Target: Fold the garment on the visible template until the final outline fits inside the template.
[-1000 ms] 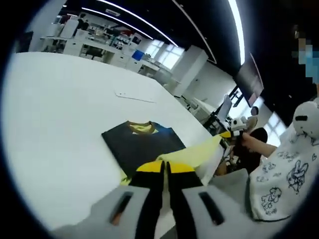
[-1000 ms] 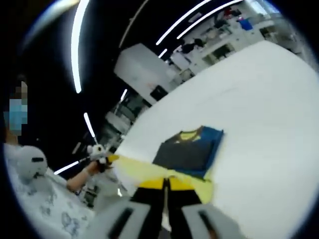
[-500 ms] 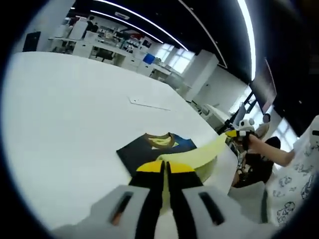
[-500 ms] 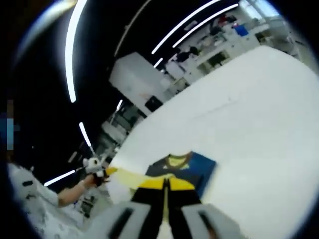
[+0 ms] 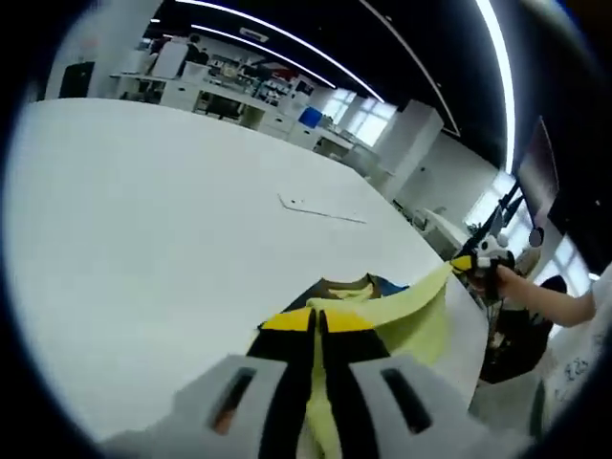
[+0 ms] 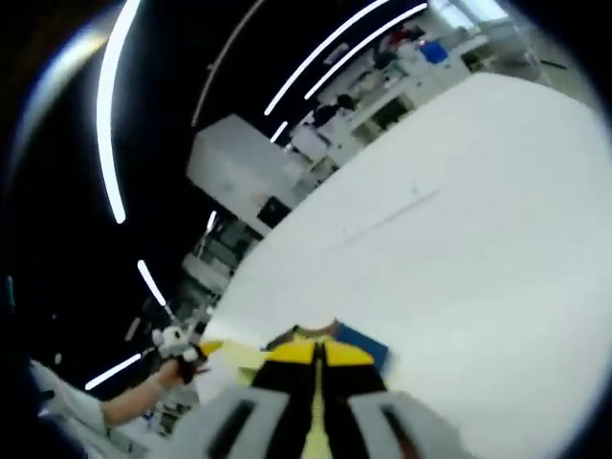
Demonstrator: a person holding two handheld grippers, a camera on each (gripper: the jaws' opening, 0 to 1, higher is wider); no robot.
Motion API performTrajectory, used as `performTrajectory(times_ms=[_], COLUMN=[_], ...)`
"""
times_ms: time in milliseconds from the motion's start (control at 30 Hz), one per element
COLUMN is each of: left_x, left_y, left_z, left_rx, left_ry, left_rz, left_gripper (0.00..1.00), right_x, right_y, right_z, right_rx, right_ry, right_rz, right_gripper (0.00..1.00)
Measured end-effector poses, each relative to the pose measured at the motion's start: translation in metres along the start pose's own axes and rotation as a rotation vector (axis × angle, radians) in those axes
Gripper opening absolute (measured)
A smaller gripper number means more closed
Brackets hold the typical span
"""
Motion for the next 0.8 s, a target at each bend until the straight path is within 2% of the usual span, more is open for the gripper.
performTrajectory(times_ms=[67,133,333,433,567,667,800], left_x=[0.002,0.008,0.025,0.033,0.039,0.045,0.049], left_y=[0.005,0.008,0.018,0.015,0.015,0.015,0.015], left_z=[0.006,0.011,0.024,0.025,0.027,0.029,0.031], left_rx=[-0.009,-0.019,-0.046,-0.056,-0.064,-0.074,-0.048], left_ry=[0.0,0.028,0.069,0.103,0.118,0.144,0.152], left_rz=[-0.023,-0.006,-0.048,-0.036,-0.051,-0.041,-0.016], left_gripper=[0.0,0.0,0.0,0.0,0.0,0.0,0.0], right_x=[-0.001,-0.001,0.002,0.005,0.011,0.018,0.026], right_y=[-0.006,-0.012,-0.029,-0.033,-0.041,-0.045,-0.046], right_z=[0.007,0.014,0.028,0.03,0.03,0.029,0.026], right_rx=[0.01,0.022,0.081,0.097,0.107,0.138,0.143], right_ry=[-0.004,0.002,0.019,0.017,0.035,0.06,0.058], right_rz=[0.016,0.027,0.036,0.047,0.075,0.05,0.06], right_gripper=[0.0,0.0,0.0,0.0,0.0,0.0,0.0])
Point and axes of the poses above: the point that each gripper's makers call its tool centre point, and the gripper's own axes: z roughly forward along the fingers, y roughly to its left, x roughly out of its underside, the point moved 10 cm from there along -z, roughly backward along the fingers, and after that the axes turned 15 degrees about z, right-handed, at the moved point
